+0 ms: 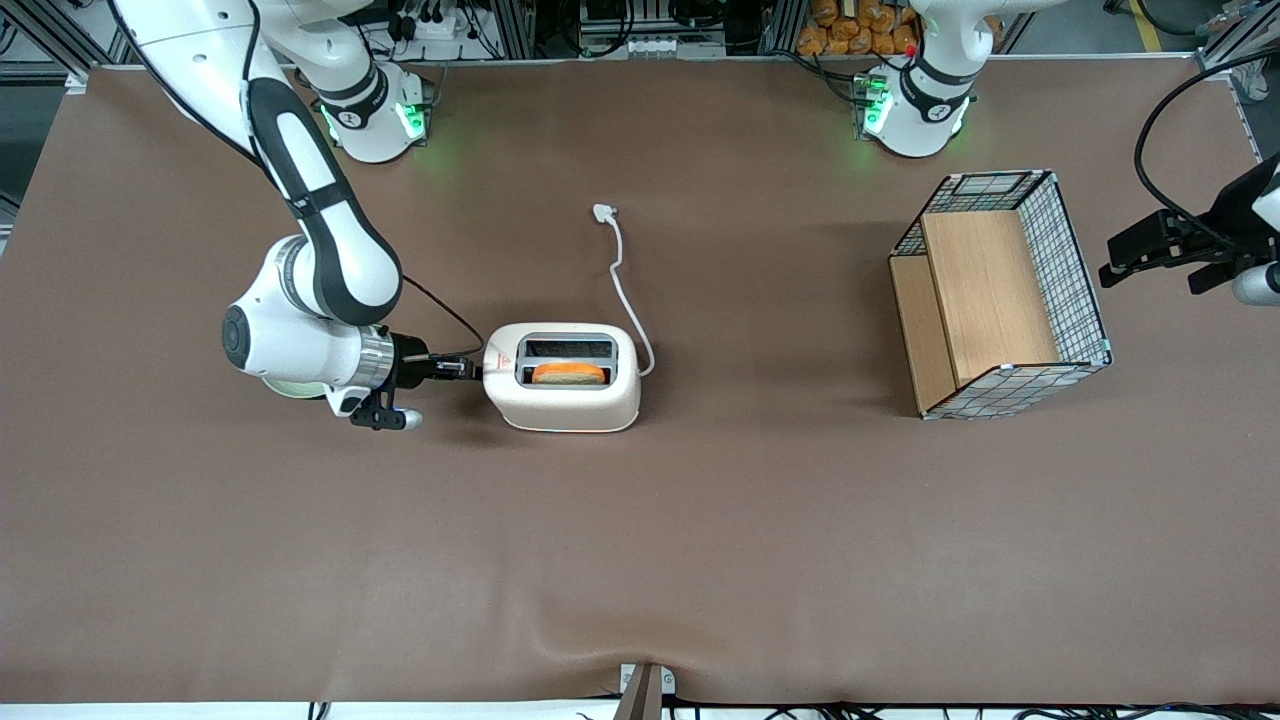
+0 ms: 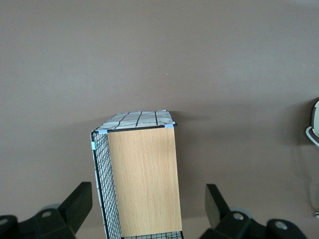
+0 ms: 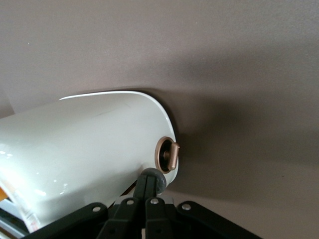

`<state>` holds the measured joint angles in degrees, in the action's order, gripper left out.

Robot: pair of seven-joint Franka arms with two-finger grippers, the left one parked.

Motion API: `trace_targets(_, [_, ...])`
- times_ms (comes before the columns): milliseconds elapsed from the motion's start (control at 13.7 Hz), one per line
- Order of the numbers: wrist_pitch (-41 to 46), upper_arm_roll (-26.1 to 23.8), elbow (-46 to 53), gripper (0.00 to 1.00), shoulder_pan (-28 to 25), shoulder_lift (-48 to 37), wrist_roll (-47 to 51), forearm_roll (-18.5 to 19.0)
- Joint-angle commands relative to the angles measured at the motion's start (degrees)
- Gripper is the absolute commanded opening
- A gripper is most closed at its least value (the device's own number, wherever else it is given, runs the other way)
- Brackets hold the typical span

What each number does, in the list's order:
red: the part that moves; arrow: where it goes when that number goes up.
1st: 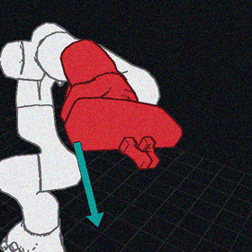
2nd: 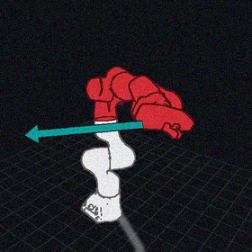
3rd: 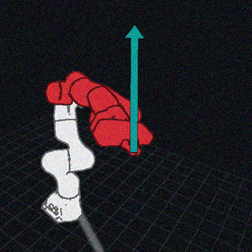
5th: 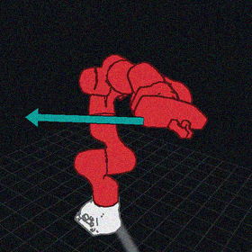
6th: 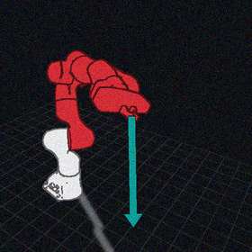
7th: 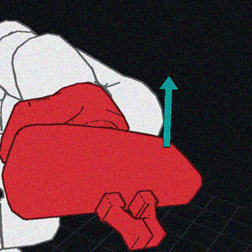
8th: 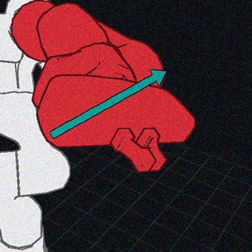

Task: Press toaster button with right arm
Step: 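Push the toaster lever down with the right gripper fingertips, then hold the right gripper pressed against the toaster lever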

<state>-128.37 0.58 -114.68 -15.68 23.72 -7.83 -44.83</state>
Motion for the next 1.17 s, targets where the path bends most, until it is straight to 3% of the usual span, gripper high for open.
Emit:
trace_targets(0, [-4.2, 0.2, -1.0, 0.00, -0.4, 2.2, -3.0, -1.4])
trace_targets(1098, [-5.1, 0.0, -0.9, 0.00, -1.0, 3.3, -3.0, -2.7])
